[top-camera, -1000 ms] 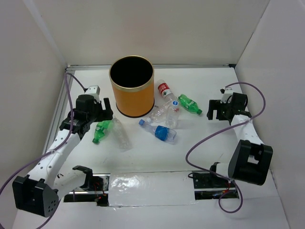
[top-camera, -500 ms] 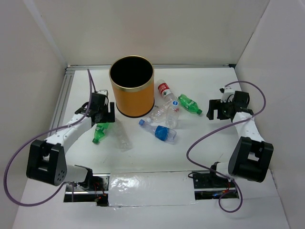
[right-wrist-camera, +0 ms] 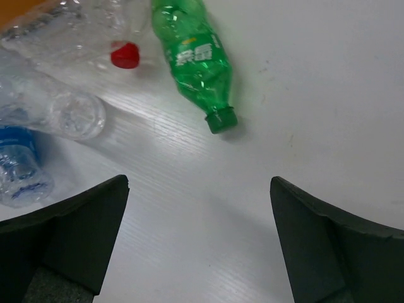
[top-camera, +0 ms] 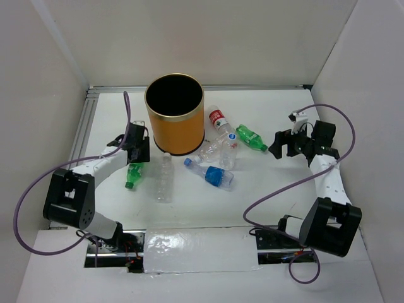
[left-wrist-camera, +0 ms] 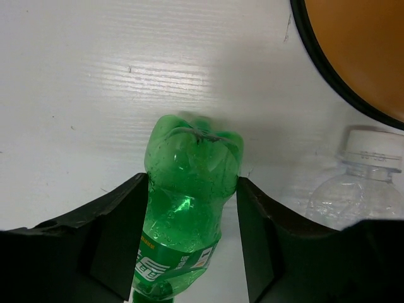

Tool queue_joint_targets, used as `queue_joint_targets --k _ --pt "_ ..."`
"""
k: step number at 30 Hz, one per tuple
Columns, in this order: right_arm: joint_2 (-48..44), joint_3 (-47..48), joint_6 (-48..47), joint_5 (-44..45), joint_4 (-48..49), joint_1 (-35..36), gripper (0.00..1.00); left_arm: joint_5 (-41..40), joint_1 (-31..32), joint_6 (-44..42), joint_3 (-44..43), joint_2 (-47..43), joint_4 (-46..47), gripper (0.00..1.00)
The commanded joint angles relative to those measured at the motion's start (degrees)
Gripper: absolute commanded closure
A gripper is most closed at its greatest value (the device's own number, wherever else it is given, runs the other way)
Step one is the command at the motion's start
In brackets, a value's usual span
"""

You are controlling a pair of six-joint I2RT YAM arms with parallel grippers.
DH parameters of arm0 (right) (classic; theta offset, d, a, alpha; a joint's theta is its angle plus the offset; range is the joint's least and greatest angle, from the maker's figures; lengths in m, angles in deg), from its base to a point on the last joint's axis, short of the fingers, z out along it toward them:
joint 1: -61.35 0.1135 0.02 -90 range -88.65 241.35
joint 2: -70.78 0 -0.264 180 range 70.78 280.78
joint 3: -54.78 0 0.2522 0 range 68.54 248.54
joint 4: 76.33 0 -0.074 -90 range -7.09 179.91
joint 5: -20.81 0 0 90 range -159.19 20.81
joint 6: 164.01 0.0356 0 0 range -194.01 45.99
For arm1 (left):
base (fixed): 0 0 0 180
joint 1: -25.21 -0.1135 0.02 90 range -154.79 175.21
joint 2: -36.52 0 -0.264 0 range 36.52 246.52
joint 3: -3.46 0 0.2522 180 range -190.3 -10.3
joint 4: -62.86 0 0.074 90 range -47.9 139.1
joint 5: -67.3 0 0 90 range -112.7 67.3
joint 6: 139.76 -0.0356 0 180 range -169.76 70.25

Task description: Put the plastic bottles in the bin

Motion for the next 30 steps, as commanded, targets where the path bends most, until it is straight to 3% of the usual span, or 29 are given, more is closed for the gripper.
queue_joint_targets --k 1,4,5,7,12,15,20,22,27,30 --pt "-1.1 -0.2 -4.1 -8.5 1.6 -0.3 0.0 1.1 0.1 -0.5 0.9 2.1 -3.2 0.58" --pt "1.2 1.2 -5.7 -12.3 0.1 -0.3 0.0 1.7 -0.4 -0.5 0.9 1.2 -3.7 0.74" --pt "1.9 1.9 -6.2 -13.1 0.0 -0.3 0.0 1.7 -0.4 0.1 0.9 0.7 -3.7 0.89" --pt "3.3 2.9 -6.2 -14.7 -0.5 -0.3 0.02 1.7 -0.4 0.1 0.9 -0.2 -5.8 1.0" --pt "3.9 4.8 -6.2 -15.4 -0.5 -0.3 0.13 2.8 -0.4 1.3 -1.8 -10.7 -11.4 1.0" --pt "4.9 5.3 -6.8 -15.4 -1.0 -0.3 0.25 4.5 -0.4 1.3 -6.8 -18.4 -15.2 1.0" --pt "7.3 7.1 -7.3 -16.7 -1.0 -0.9 0.6 13.4 -0.4 -1.7 -19.7 -23.8 -19.5 1.0" --pt "8.8 7.9 -7.3 -17.3 -1.0 -0.9 0.68 19.7 -0.4 -1.7 -23.9 -24.5 -19.5 1.0" --pt "11.3 10.0 -7.3 -17.3 -2.1 -0.9 0.69 32.4 0.1 2.4 -38.1 -20.0 -9.1 1.0" --pt "12.3 10.0 -7.9 -17.3 -2.1 -0.9 0.69 34.7 0.1 7.4 -42.2 -14.9 -1.1 1.0"
